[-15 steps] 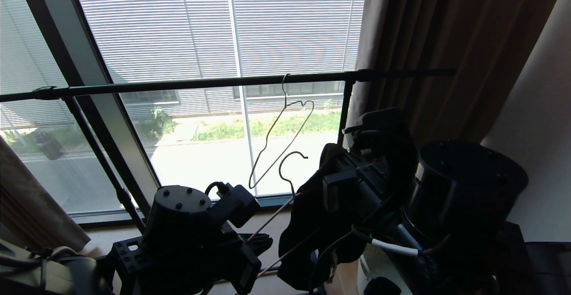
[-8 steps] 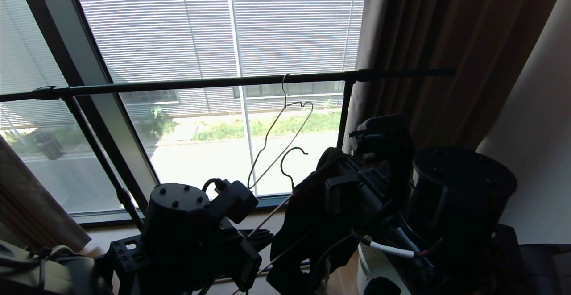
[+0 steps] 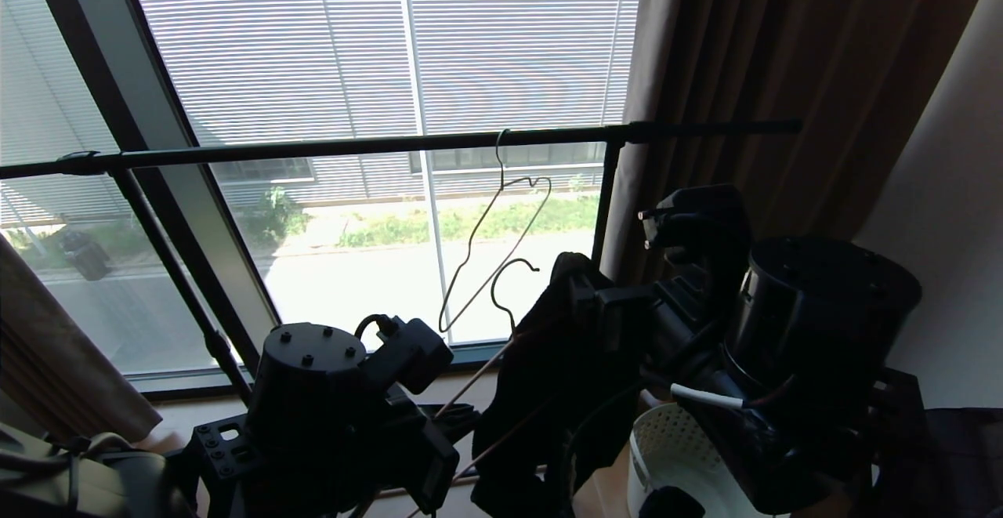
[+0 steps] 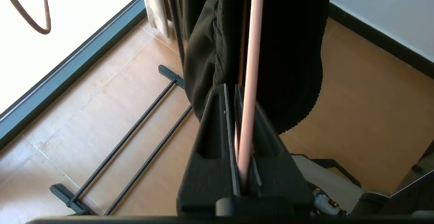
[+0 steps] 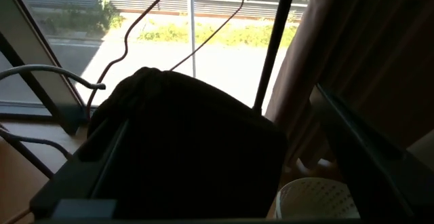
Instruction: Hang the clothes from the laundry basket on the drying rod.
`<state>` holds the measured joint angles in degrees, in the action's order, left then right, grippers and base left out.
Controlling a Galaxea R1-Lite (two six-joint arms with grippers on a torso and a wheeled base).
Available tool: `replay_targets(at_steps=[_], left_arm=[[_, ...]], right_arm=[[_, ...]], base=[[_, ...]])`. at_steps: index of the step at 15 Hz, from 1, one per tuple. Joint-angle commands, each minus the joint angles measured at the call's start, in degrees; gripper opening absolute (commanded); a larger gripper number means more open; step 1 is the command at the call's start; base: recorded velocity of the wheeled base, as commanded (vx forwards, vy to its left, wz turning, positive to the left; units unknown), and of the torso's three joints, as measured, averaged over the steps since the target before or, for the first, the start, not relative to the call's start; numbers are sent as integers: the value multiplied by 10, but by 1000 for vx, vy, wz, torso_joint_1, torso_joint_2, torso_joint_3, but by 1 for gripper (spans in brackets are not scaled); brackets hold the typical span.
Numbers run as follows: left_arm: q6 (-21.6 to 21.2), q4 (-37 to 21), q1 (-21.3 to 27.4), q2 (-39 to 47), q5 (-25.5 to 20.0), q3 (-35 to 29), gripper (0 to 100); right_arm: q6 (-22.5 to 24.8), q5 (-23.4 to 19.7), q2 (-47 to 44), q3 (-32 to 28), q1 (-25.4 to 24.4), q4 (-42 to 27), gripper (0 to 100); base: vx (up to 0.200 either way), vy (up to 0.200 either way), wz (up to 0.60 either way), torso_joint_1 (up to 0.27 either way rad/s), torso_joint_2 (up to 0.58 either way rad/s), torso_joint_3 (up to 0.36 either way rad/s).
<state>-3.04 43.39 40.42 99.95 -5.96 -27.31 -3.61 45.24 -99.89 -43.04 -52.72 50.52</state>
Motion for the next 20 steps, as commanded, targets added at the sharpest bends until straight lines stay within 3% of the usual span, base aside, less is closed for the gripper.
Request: replay_targets(at_steps=[1,7,20], left_arm=[[0,0,1,-1,-1,0,0],[0,39,6,0,-3,2,0],[2,43,-18,3,-1,-13,0]], right_arm=[[0,-1,-1,-2,8,0,100],[0,0,-36,-8,6,12,100],[6,1,-29,14,-34,20,100]], base=[[0,0,0,0,0,0],[0,0,0,0,0,0],[0,0,0,0,0,0]])
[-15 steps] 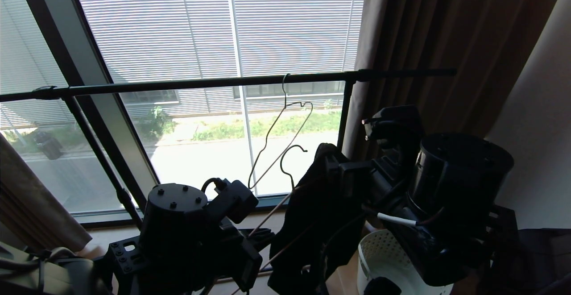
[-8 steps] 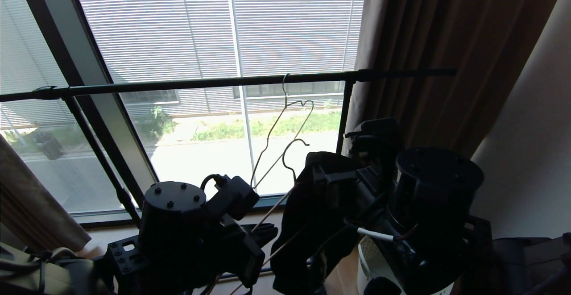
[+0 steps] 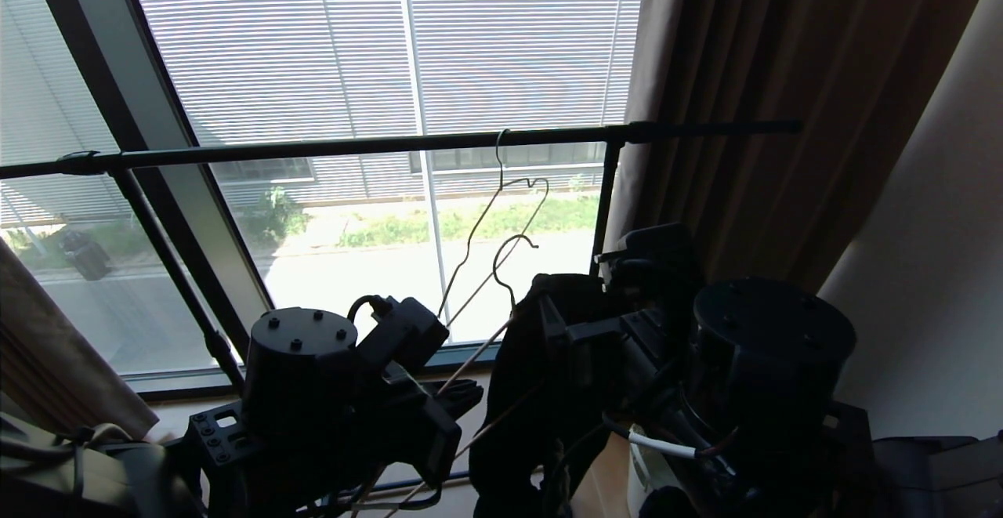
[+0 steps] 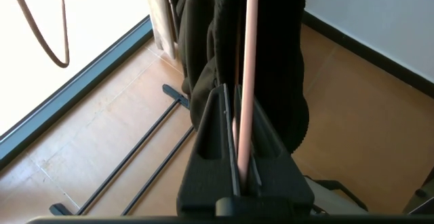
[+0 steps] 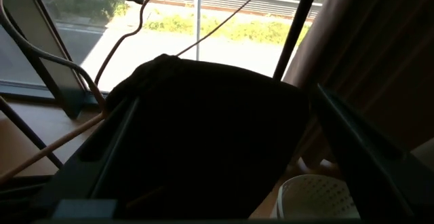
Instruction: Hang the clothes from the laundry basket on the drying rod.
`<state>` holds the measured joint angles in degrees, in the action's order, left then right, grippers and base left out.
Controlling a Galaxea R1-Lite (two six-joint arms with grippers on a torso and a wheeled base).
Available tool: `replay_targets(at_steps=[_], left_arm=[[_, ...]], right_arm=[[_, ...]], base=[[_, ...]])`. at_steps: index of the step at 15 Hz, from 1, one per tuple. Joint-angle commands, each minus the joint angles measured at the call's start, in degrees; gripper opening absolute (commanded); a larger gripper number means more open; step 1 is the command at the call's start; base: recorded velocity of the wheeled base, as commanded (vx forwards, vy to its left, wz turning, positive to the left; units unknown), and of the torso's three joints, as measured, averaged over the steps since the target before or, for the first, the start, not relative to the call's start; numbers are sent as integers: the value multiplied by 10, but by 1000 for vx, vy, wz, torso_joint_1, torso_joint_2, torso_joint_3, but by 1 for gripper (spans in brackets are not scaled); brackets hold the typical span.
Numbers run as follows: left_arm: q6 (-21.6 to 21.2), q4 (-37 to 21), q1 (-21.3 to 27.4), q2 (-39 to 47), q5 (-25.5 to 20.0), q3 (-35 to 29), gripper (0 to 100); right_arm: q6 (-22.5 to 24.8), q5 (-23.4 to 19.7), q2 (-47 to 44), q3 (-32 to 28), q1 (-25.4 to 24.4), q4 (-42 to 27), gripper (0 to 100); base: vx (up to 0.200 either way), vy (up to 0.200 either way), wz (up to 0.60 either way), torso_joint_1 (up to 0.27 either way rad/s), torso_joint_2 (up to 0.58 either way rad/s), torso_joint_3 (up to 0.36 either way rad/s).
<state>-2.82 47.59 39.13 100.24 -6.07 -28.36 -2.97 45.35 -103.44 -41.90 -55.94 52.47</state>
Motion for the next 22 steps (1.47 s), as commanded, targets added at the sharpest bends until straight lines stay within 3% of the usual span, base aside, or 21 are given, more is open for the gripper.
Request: replay_targets(at_steps=[1,11,13,17,18,19,20,21,22], left_arm=[[0,5,-10,0,0,-2,0],[-2,18,-23,-2,-4,15,0],[-6,36,-34,-2,-8,34,0],[-27,67,-61,-24,-89,89,0],[-29,69,-63,-25,-95,94,0],[-40,96,-75,-28,-127,112,0],[-40,101,-77,-28,-131,114,0],[-53,152,-92,-25,-174,137,0],[-61,163,-97,-19,-184,142,0]], right_arm=[[4,0,8,3,-2,0,100],[10,-17,32,21,2,-2,100],[50,-109,84,54,49,-2,100],[155,-307,158,106,150,-20,100],[165,-322,160,104,157,-28,100],[184,-368,166,82,173,-82,100],[185,-374,167,79,174,-89,100],[238,-480,177,28,205,-207,100],[263,-533,183,-5,221,-271,100]], base=[[0,0,0,0,0,0],[0,0,0,0,0,0],[0,0,0,0,0,0],[0,0,0,0,0,0],[0,0,0,0,0,0],[0,0,0,0,0,0],[0,0,0,0,0,0],[0,0,0,0,0,0],[0,0,0,0,0,0]])
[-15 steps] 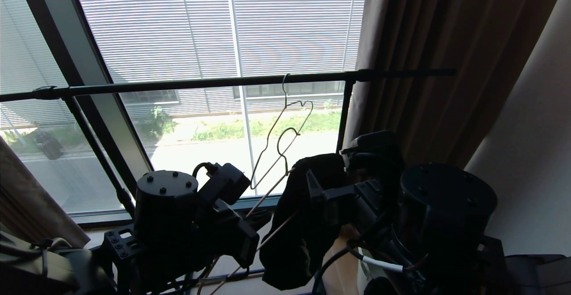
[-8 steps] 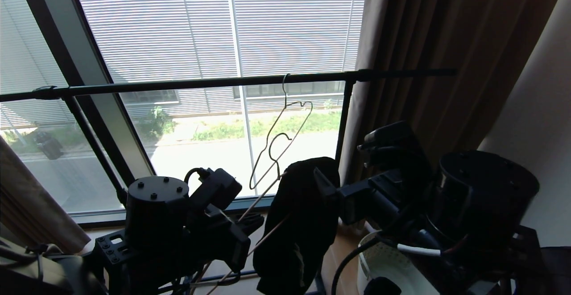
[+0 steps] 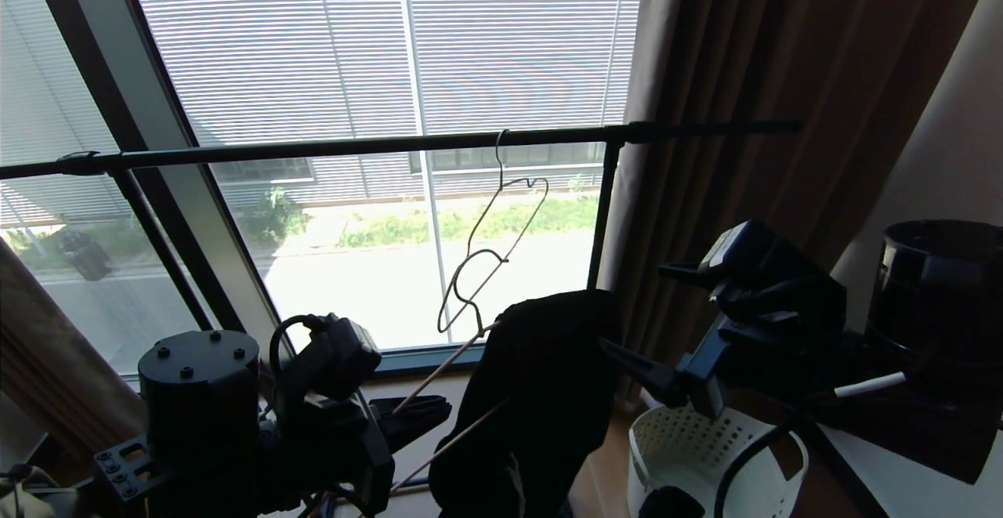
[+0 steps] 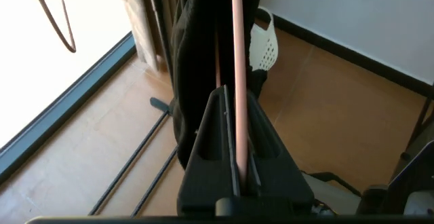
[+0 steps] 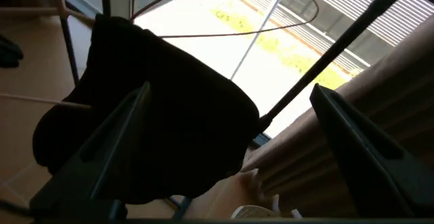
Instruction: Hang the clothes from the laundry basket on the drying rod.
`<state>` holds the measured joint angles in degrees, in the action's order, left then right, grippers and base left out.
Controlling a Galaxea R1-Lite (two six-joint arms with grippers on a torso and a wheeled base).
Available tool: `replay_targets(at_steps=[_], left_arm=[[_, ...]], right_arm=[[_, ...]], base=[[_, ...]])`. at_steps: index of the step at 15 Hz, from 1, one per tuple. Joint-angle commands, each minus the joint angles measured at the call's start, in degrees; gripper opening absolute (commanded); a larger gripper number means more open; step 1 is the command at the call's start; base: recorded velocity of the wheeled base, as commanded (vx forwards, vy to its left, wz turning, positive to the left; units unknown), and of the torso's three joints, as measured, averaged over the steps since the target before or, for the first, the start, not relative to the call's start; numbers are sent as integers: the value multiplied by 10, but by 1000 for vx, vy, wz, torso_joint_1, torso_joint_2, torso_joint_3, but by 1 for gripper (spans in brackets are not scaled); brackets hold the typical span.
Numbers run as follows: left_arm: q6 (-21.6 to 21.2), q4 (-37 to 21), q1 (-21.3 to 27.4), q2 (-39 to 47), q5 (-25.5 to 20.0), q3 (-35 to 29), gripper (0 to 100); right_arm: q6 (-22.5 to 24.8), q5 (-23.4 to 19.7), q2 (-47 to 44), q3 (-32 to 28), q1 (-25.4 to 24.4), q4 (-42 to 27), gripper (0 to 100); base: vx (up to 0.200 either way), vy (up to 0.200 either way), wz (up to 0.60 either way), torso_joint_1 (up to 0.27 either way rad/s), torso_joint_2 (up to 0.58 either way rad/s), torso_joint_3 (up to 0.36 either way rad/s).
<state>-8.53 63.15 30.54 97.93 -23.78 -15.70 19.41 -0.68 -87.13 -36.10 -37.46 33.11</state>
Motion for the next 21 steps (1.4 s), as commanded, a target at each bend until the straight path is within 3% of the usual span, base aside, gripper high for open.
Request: replay_targets(at_steps=[1,3,4,5,6,8,10,14,16,21], left_arm=[[-12,8,-12,7,-13,18,0],[-23,8,-12,9,-35,16,0],[-25,8,-11,9,-44,14,0],[-25,8,-11,9,-44,14,0],[-26,8,-8,9,-48,12,0],[-26,8,-3,9,-49,6,0],[-26,8,7,14,-49,1,0],[-28,8,25,22,-50,-18,0],[-28,8,32,27,-50,-30,0],[-28,8,43,30,-50,-42,0]], right_arm=[[53,-112,20,-107,46,-150,100],[94,-172,7,-189,67,-281,100],[144,-199,-7,-222,84,-335,100],[144,-199,-7,-222,84,-335,100],[227,-238,-26,-253,117,-393,100],[305,-268,-51,-290,140,-442,100],[328,-280,-74,-333,140,-490,100],[394,-319,-154,-469,138,-677,100],[412,-322,-177,-499,127,-738,100],[412,-333,-199,-528,103,-740,100]], base=[[0,0,0,0,0,0],[0,0,0,0,0,0],[0,0,0,0,0,0],[0,0,0,0,0,0],[0,0,0,0,0,0],[0,0,0,0,0,0],[0,0,0,0,0,0],[0,0,0,0,0,0],[0,0,0,0,0,0],[0,0,0,0,0,0]])
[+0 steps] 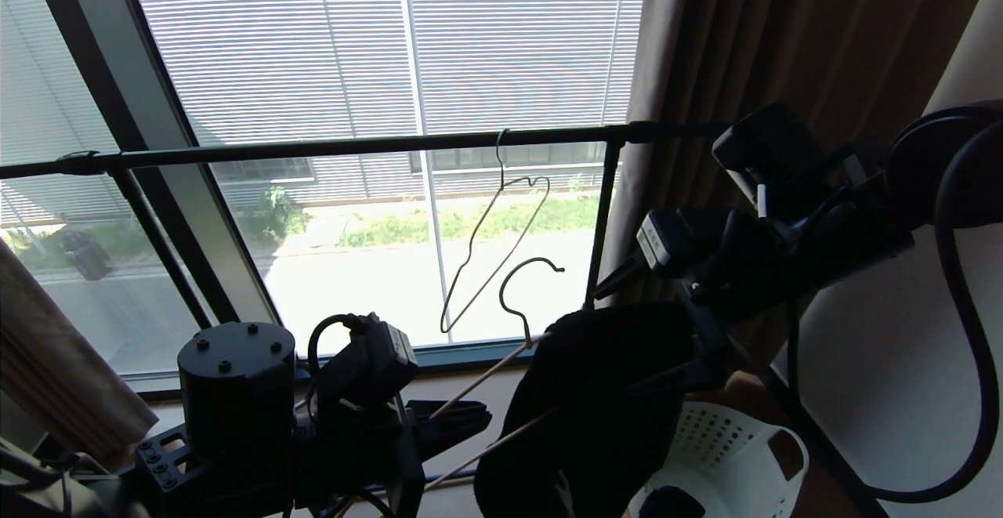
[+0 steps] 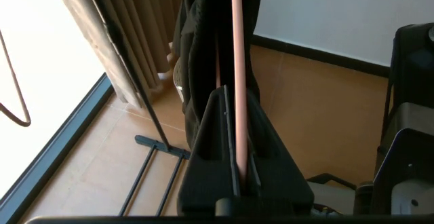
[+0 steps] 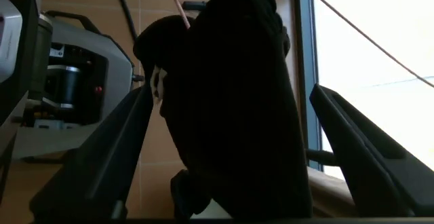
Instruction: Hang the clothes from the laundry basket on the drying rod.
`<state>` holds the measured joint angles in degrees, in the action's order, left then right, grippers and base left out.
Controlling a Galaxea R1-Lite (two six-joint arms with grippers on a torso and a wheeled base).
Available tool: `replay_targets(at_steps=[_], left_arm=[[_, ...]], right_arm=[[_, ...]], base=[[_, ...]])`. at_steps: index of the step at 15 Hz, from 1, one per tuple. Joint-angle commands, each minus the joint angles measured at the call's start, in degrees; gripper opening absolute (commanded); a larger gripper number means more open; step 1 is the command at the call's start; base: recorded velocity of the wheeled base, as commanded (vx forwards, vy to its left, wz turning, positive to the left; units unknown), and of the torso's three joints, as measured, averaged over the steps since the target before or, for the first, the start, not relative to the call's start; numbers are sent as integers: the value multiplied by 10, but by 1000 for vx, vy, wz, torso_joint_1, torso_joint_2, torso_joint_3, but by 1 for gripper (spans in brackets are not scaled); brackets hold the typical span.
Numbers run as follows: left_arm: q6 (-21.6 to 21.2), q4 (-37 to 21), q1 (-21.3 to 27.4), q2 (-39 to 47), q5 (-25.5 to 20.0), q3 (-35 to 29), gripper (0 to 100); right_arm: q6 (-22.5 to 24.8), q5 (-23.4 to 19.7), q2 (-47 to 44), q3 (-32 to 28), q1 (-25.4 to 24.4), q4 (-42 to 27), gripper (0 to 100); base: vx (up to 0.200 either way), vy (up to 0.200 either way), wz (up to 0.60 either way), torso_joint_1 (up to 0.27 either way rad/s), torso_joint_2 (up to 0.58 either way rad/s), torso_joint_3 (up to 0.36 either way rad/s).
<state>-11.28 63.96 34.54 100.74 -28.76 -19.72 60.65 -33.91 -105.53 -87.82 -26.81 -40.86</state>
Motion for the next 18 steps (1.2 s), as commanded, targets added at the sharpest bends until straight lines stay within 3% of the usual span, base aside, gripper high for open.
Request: replay_targets(at_steps=[1,8,18], left_arm=[[0,0,4,2,0,-3,0],[-1,0,9,1,1,-7,0],[-1,7,11,1,1,-6,0]], right_arm=[[0,-5,-23,-23,-6,-3,100],[-18,-19,-39,-38,-39,-4,100],[-21,-18,-53,-37,-42,-4,100]], base=[[0,0,0,0,0,0],[0,0,0,0,0,0],[0,0,0,0,0,0]])
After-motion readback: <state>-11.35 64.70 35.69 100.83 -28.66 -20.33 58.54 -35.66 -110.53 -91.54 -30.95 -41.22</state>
